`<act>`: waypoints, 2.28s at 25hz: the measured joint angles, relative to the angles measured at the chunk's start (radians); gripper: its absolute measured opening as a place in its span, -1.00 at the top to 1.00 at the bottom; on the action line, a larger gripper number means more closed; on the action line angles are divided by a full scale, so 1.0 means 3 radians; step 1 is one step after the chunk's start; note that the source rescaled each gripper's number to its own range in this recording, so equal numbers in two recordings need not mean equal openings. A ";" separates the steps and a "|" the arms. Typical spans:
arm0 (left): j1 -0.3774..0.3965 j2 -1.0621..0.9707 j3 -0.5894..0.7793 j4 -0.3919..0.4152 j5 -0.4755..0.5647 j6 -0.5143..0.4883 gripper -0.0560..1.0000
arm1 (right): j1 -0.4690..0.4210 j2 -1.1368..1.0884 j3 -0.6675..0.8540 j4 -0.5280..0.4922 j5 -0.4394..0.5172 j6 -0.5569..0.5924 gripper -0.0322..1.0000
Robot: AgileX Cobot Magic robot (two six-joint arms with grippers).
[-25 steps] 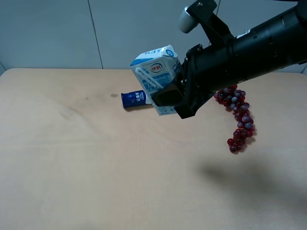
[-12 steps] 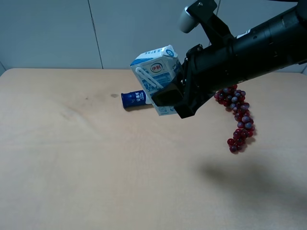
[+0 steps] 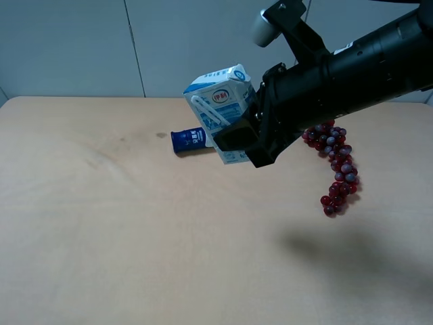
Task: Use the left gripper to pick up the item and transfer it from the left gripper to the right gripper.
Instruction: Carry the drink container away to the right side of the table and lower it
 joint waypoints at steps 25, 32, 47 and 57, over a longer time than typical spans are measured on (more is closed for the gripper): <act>0.1770 -0.0077 0.0000 0.0017 -0.0021 -0.0013 -0.94 | 0.0000 0.0000 0.0000 0.0000 0.0000 0.0121 0.94; 0.1995 -0.0103 0.0000 0.0015 -0.0020 -0.0013 -0.94 | 0.0000 0.0008 0.0000 -0.0120 -0.0083 0.0637 0.94; 0.1998 -0.0103 0.0000 0.0015 -0.0020 -0.0013 -0.94 | 0.0000 0.0700 0.0000 -0.2083 0.0010 0.3103 0.94; 0.1998 -0.0103 0.0000 0.0015 -0.0020 -0.0013 -0.94 | 0.0000 0.1045 -0.0153 -0.2635 0.0249 0.3705 0.94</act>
